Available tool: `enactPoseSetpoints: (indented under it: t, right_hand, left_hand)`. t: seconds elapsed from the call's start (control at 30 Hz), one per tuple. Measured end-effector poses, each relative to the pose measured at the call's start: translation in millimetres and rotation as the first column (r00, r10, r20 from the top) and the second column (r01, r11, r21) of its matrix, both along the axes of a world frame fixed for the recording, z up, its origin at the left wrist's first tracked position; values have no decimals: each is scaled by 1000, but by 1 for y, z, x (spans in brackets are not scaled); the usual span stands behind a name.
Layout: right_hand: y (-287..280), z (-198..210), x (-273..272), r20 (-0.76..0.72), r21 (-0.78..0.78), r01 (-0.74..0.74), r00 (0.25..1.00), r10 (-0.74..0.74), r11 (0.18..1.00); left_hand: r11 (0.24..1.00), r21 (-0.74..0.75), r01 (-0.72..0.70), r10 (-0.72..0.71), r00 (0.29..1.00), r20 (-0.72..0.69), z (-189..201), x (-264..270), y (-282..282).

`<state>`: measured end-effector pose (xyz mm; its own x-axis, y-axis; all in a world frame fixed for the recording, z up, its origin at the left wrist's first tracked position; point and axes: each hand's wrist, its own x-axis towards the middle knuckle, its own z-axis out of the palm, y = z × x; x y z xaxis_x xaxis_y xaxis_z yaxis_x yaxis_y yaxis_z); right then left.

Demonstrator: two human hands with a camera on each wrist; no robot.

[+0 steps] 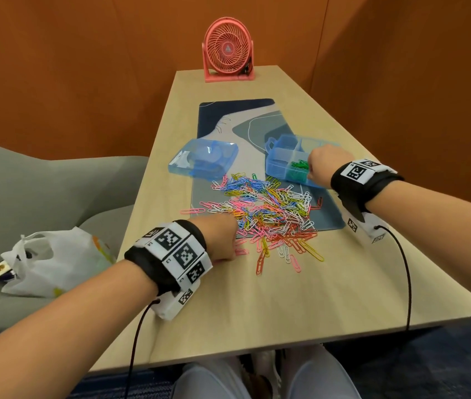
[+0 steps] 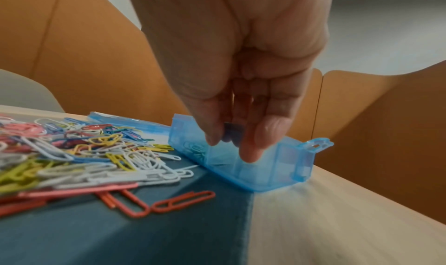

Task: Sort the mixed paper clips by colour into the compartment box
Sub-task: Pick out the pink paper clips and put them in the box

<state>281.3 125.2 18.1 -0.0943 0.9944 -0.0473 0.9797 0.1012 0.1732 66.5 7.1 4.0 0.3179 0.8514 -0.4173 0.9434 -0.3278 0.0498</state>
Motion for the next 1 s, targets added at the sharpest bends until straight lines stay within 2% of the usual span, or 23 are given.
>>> enactPoseSetpoints:
  t: [0.07, 0.17, 0.33, 0.4, 0.43, 0.47, 0.53, 0.57, 0.6, 0.7, 0.8, 1.0]
  right_hand:
    - [-2, 0, 0, -4, -16, 3, 1000, -3, 1000]
    - [-6, 2, -1, -6, -42, -17, 1000, 16, 999]
    - [-14, 6, -7, -3, -94, -55, 998, 55, 994]
    - [-20, 9, -10, 18, -73, -57, 998, 59, 996]
    - [-23, 12, -12, 11, -49, -65, 998, 66, 997]
    - [-26, 15, -13, -8, -26, -76, 997, 76, 997]
    - [-32, 20, -18, -64, -5, -119, 991, 118, 993]
    - [-35, 22, -22, -95, -20, -155, 984, 153, 988]
    - [-39, 22, -26, -141, -49, -193, 973, 185, 980]
    - [-52, 18, -40, -255, -167, -318, 928, 271, 933]
    - [-60, 12, -52, -300, -204, -399, 895, 330, 894]
    - [-72, 8, -71, -340, -218, -463, 861, 378, 859]
  left_hand:
    - [1000, -14, 17, -17, 999, -46, -1, 2, -2]
    - [999, -41, 18, -19, 999, -38, -1, 3, -2]
    - [999, -33, -40, 44, 990, 135, 3, -4, 3]
    - [991, -65, -118, 131, 955, 266, 5, -9, 6]
    - [977, -117, -177, 209, 904, 374, 4, -12, 8]
    - [952, -195, -237, 304, 808, 505, 4, -14, 9]
    - [884, -360, -297, 466, 533, 706, 5, -16, 8]
    - [857, -417, -302, 512, 411, 754, 5, -18, 7]
    - [839, -452, -302, 537, 327, 778, 5, -19, 6]
    - [797, -527, -295, 584, 154, 797, 2, -21, 3]
    - [753, -587, -298, 623, 35, 782, -3, -25, -1]
    - [738, -592, -324, 611, -50, 790, -8, -37, -9]
